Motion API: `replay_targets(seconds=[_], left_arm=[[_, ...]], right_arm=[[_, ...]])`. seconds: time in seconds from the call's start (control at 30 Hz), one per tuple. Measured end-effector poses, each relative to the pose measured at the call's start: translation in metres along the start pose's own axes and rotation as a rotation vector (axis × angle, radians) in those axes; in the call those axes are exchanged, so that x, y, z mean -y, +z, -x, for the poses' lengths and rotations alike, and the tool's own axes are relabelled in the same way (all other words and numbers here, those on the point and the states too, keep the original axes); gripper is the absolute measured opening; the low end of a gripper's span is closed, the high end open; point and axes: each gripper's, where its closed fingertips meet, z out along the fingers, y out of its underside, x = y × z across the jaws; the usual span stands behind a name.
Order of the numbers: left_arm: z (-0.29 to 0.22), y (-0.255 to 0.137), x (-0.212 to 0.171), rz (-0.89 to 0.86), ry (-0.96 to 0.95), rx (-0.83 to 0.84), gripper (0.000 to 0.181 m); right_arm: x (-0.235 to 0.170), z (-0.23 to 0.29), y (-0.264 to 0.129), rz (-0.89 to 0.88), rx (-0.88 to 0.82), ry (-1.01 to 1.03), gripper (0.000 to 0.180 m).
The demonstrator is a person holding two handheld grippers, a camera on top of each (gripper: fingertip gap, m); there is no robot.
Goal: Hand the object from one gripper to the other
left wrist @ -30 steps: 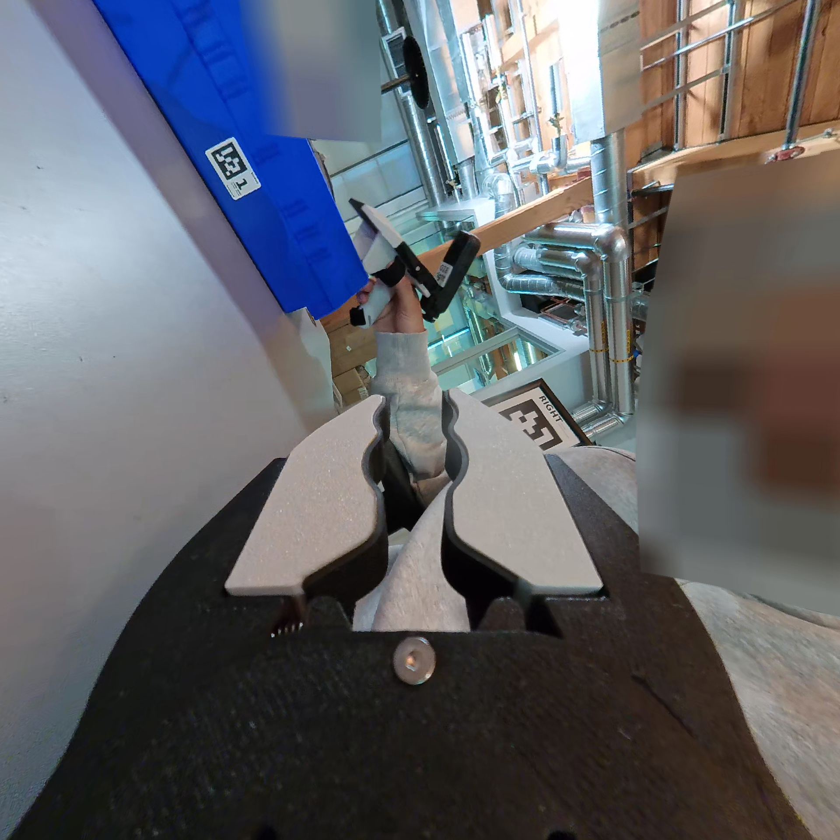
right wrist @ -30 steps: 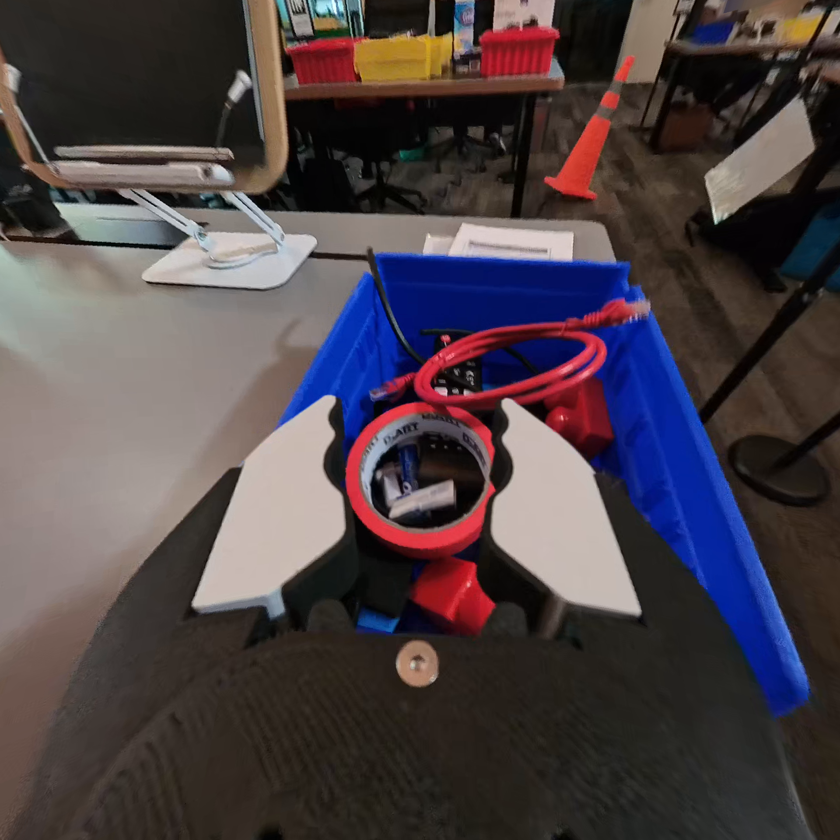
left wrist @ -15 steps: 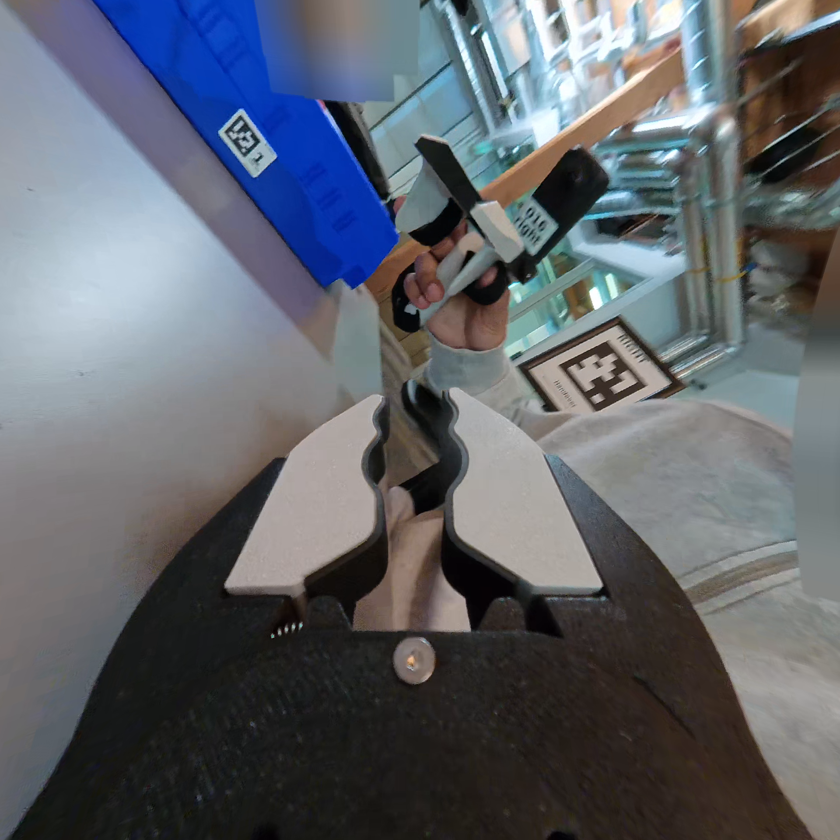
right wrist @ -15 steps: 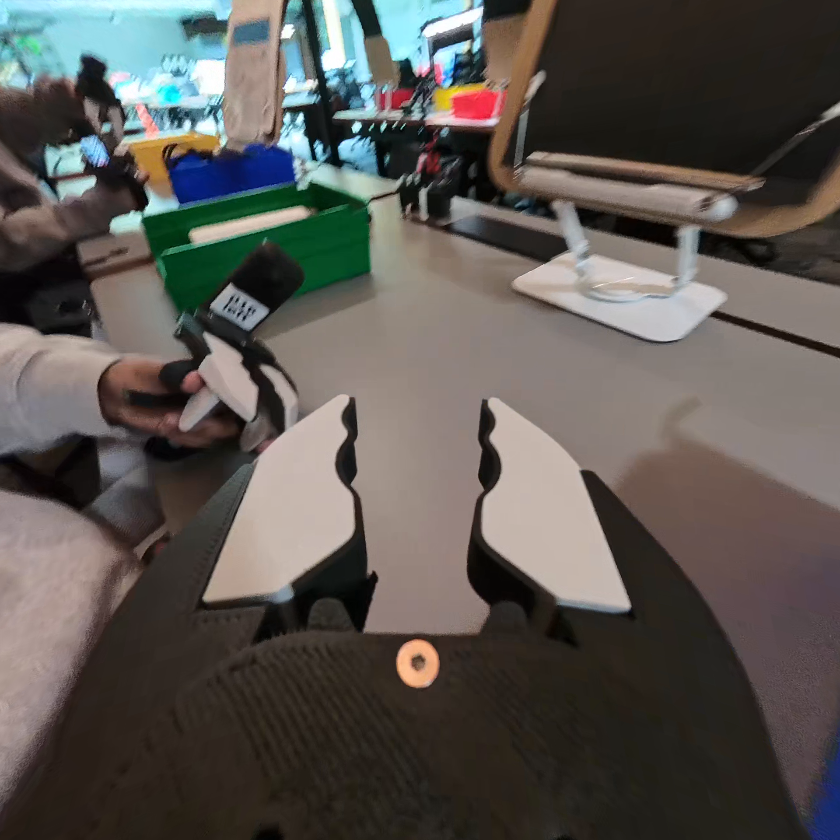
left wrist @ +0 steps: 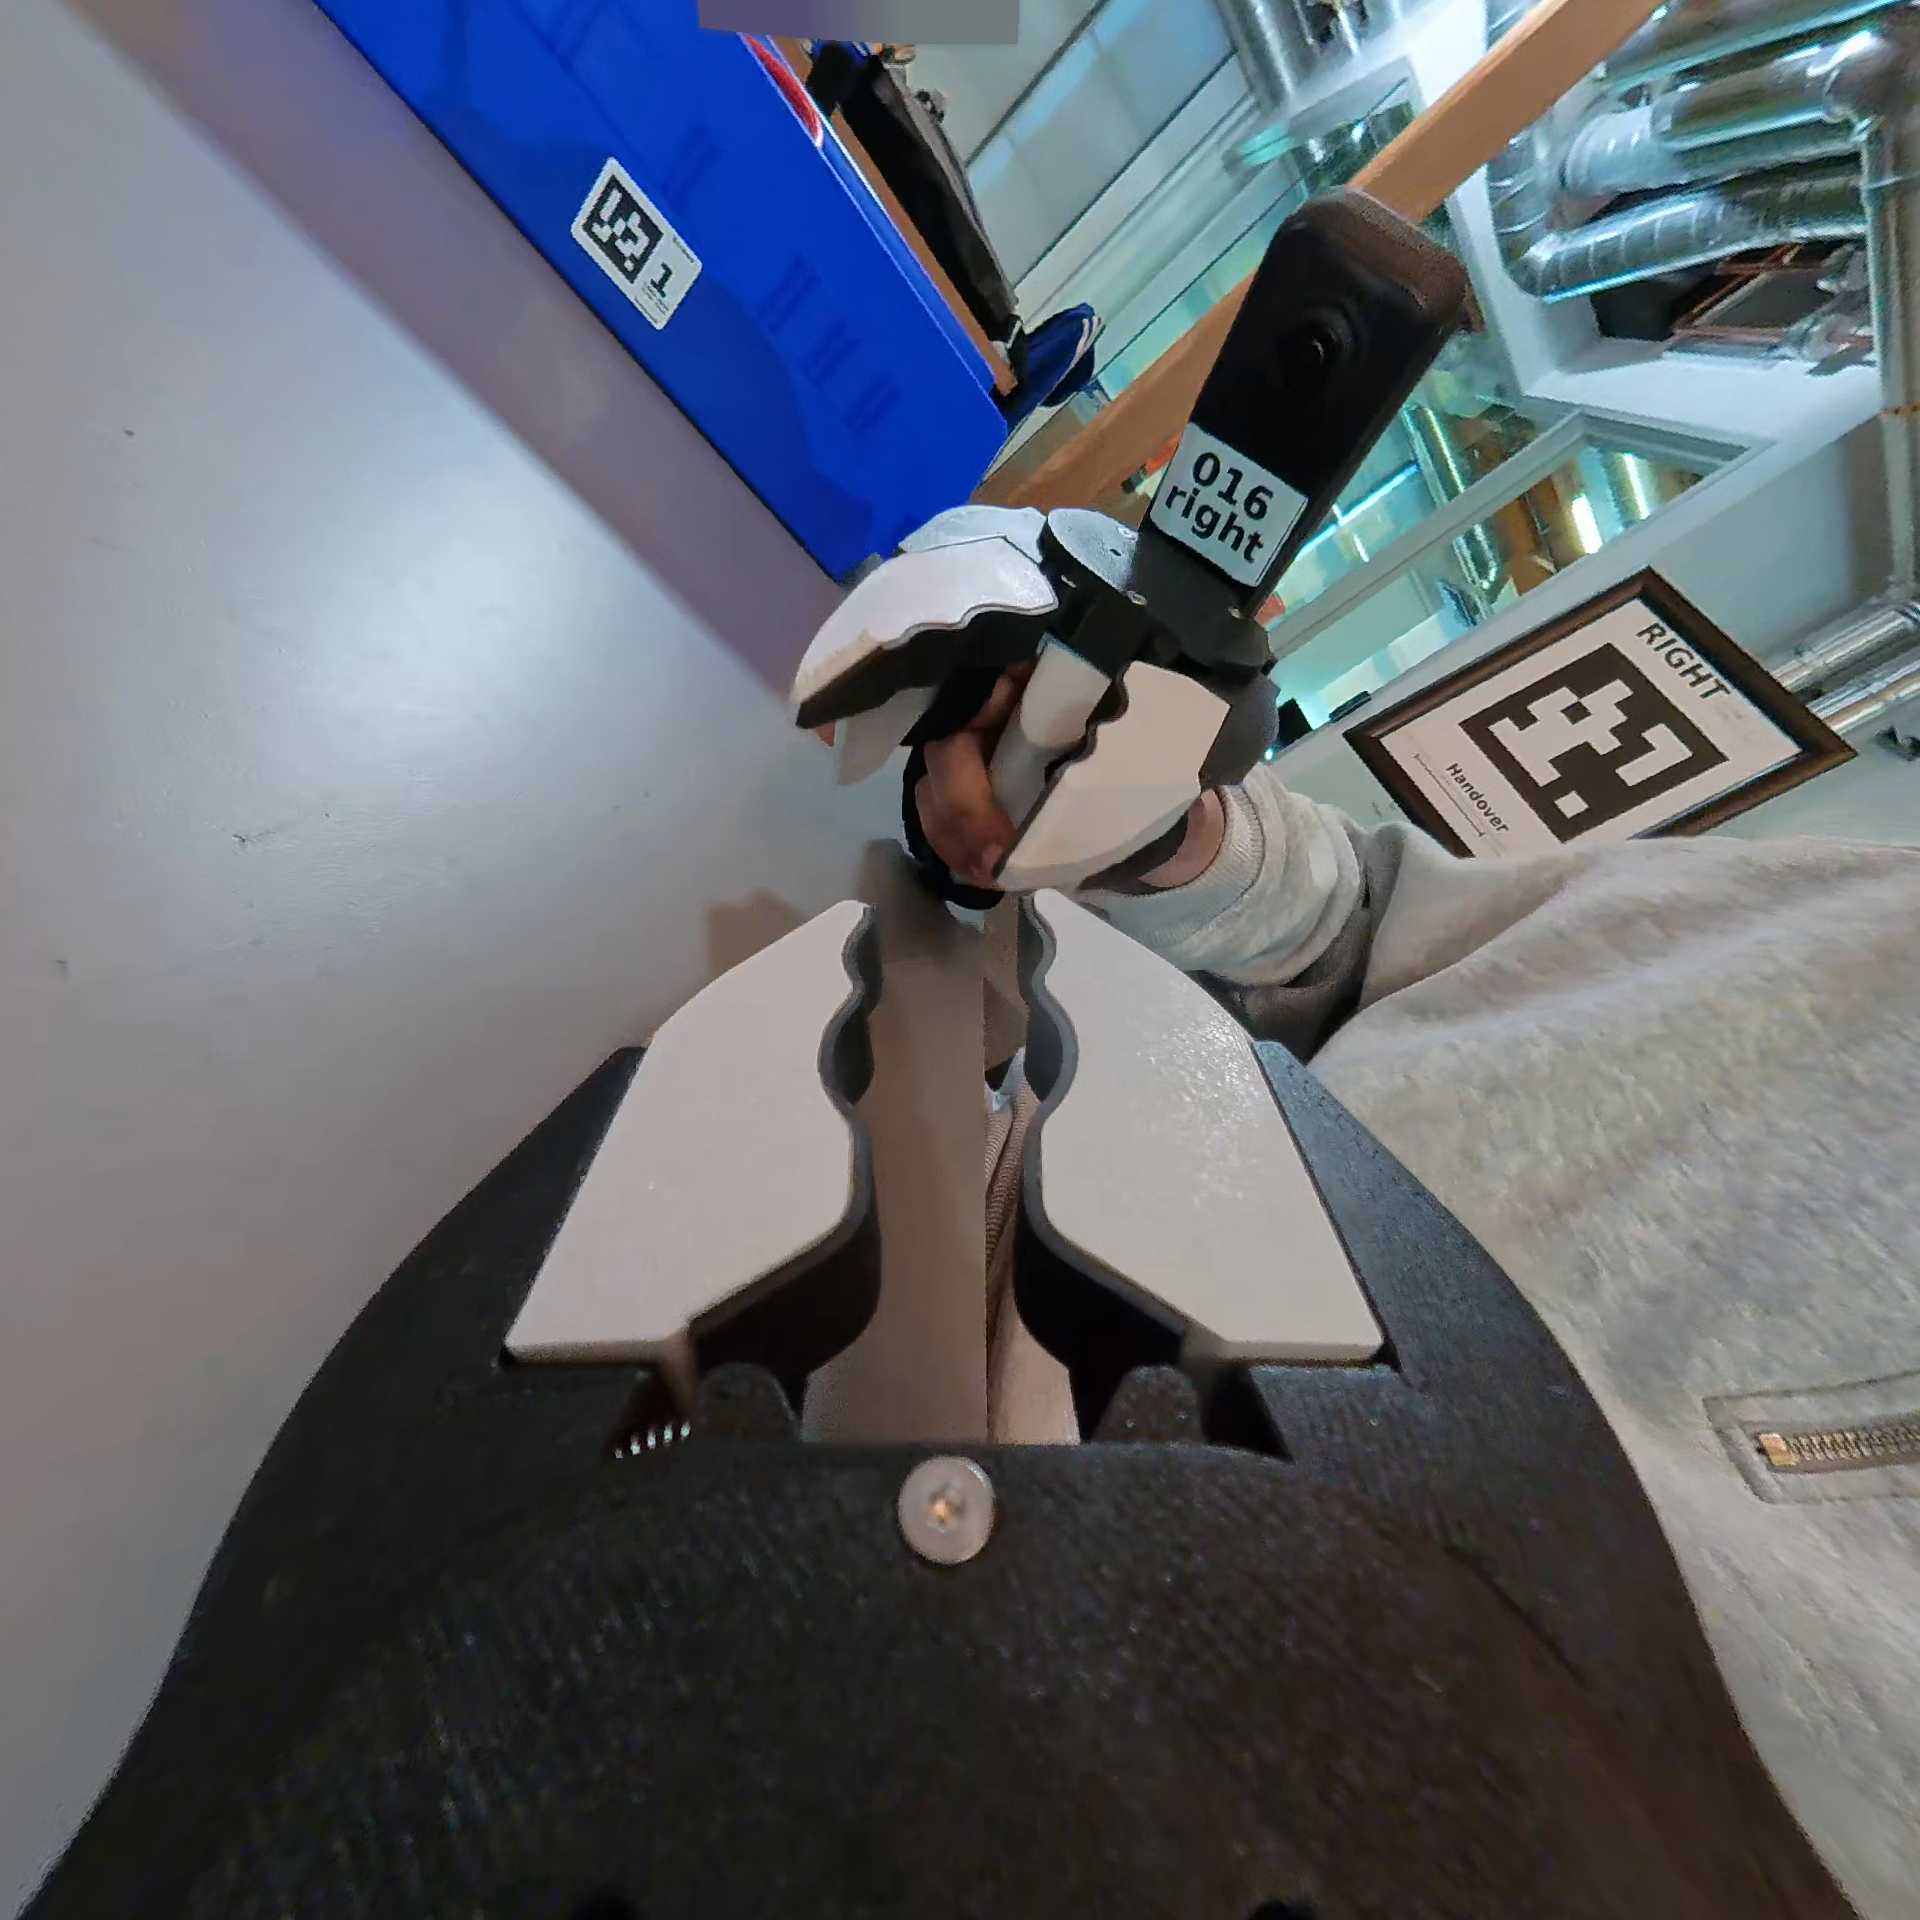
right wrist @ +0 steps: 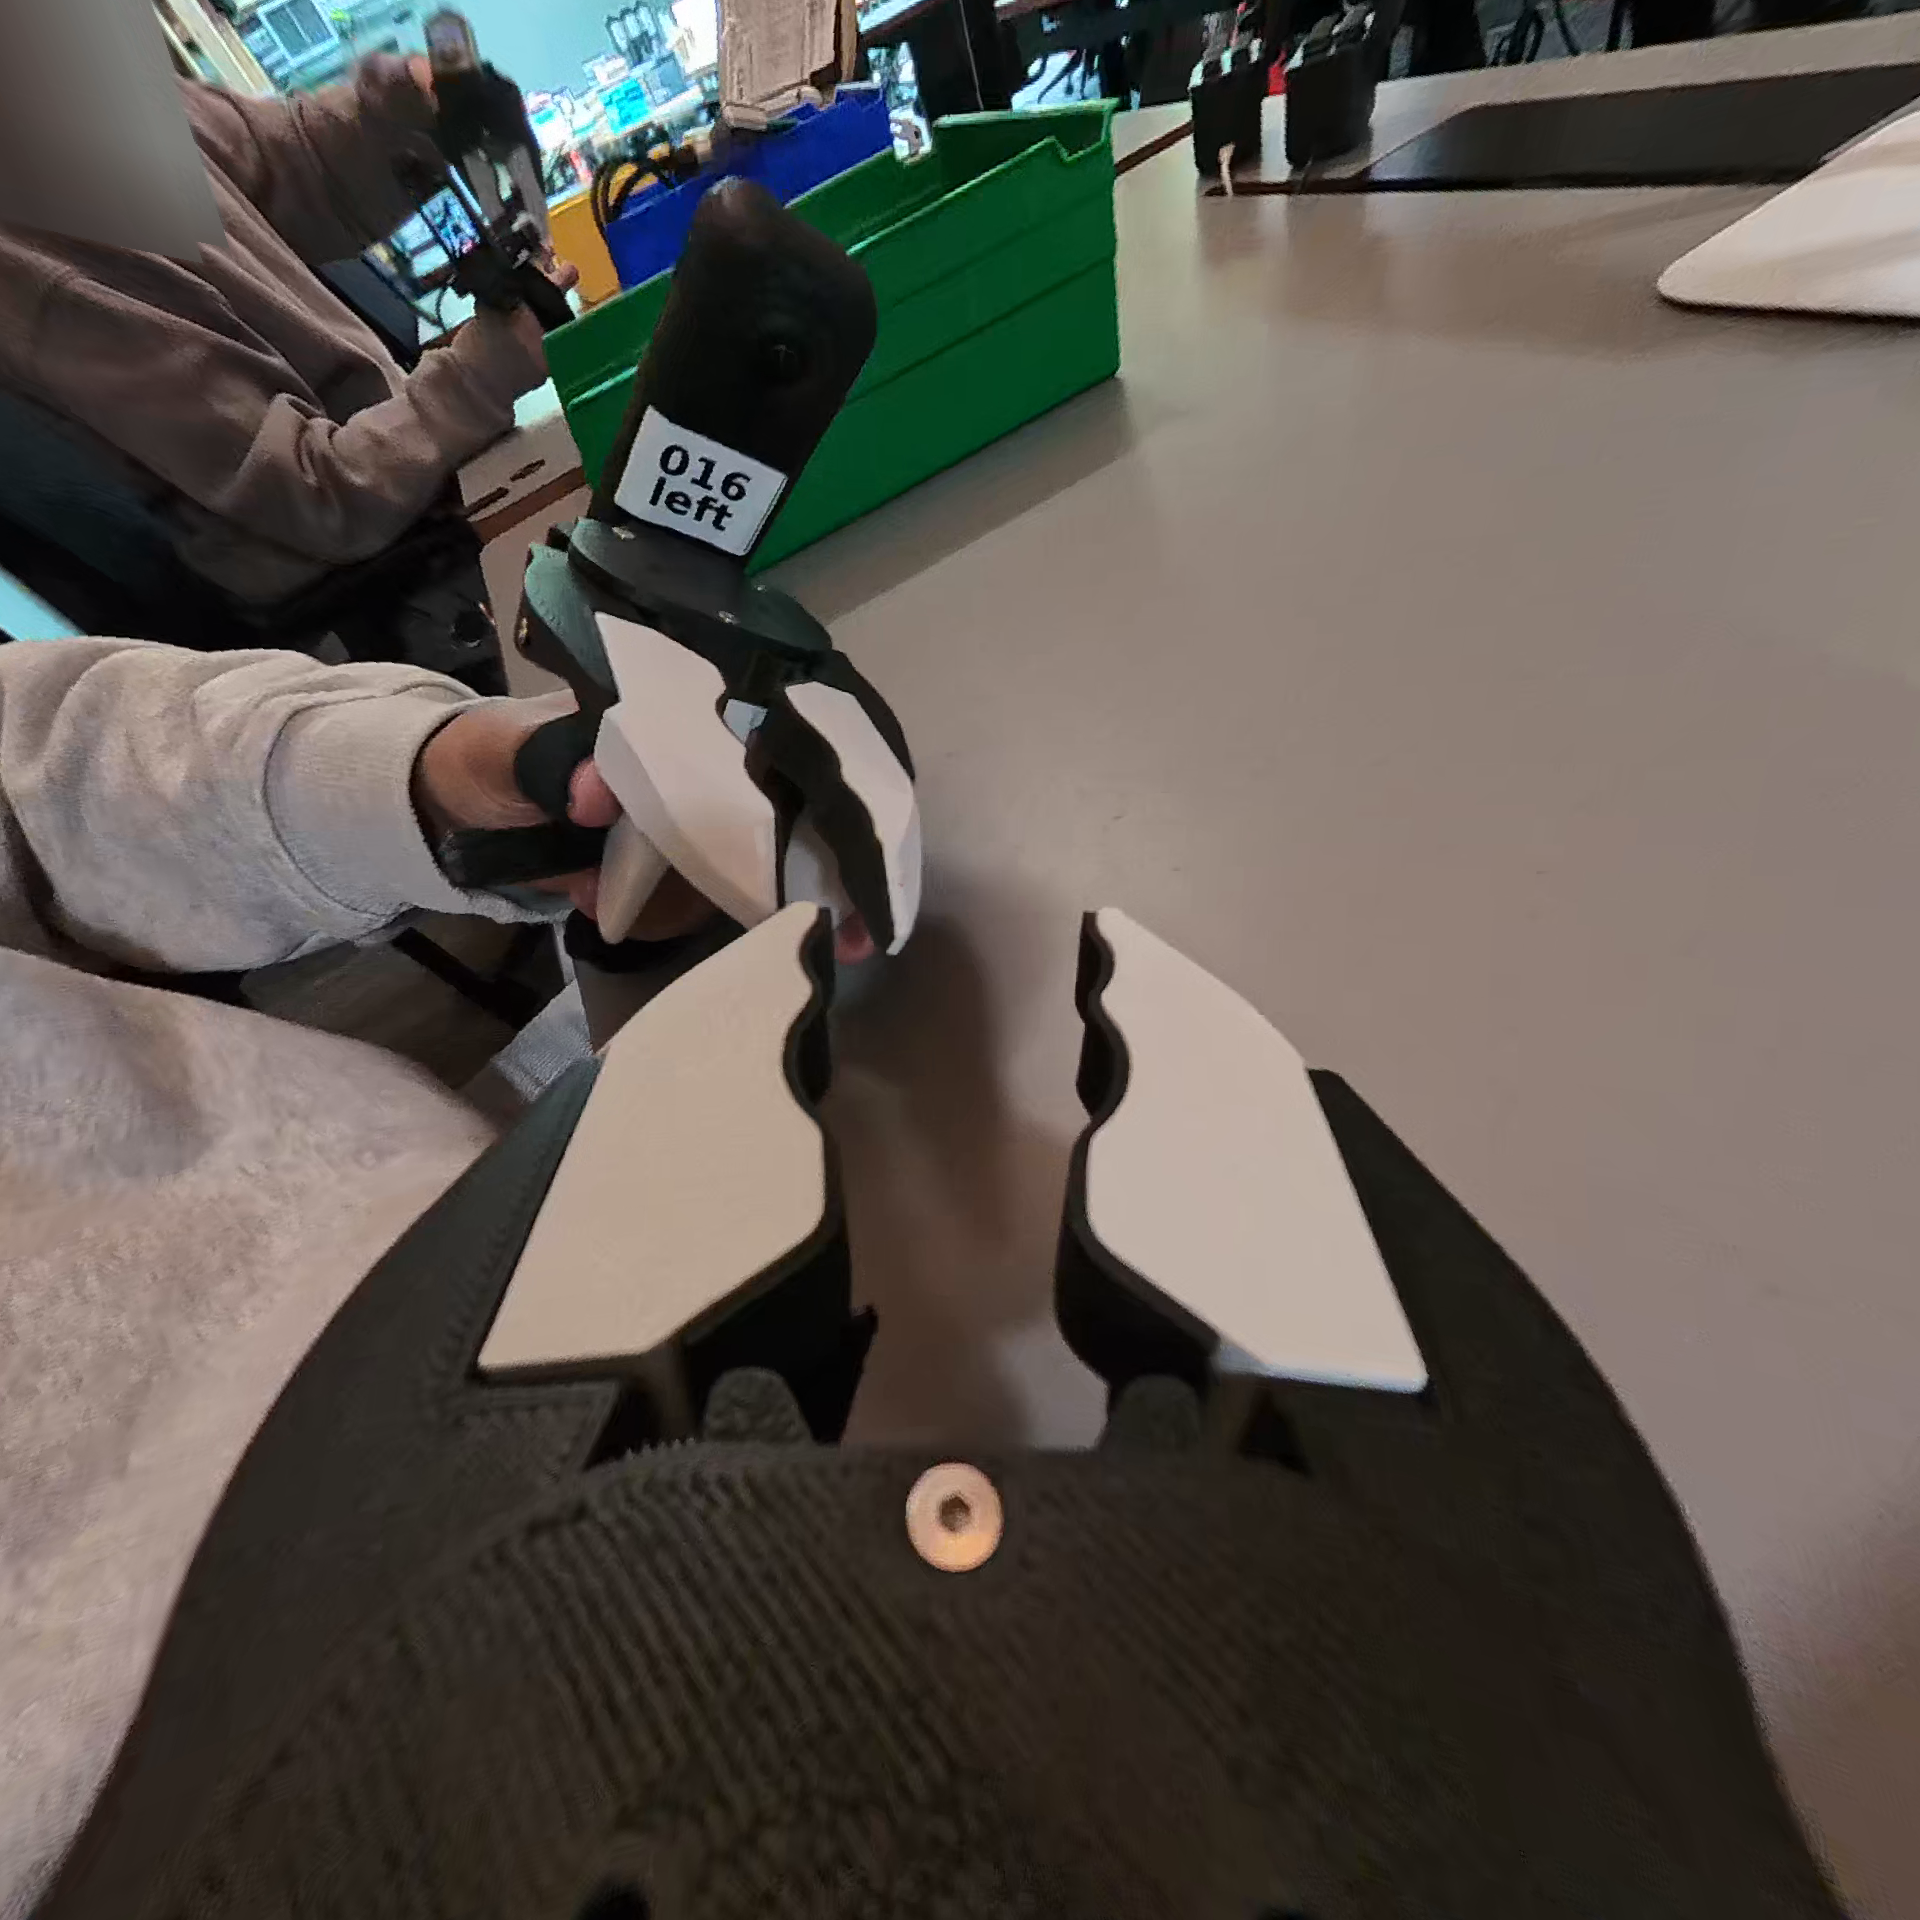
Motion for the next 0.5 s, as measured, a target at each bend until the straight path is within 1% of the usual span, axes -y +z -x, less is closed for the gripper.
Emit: replay_targets(seconds=[0.23,0.37,0.5], left_arm=[[-0.009,-0.004,0.008,-0.048,0.086,0.067,0.025],[-0.02,-0.004,0.011,-0.078,0.102,0.065,0.025],[-0.027,-0.002,0.01,-0.092,0.105,0.066,0.025]], right_arm=[[0.009,-0.011,-0.017,-0.086,-0.024,0.07,0.045],[0.005,-0.02,-0.021,-0.054,-0.087,0.005,0.044],[0.006,-0.023,-0.023,-0.061,-0.13,-0.041,0.043]])
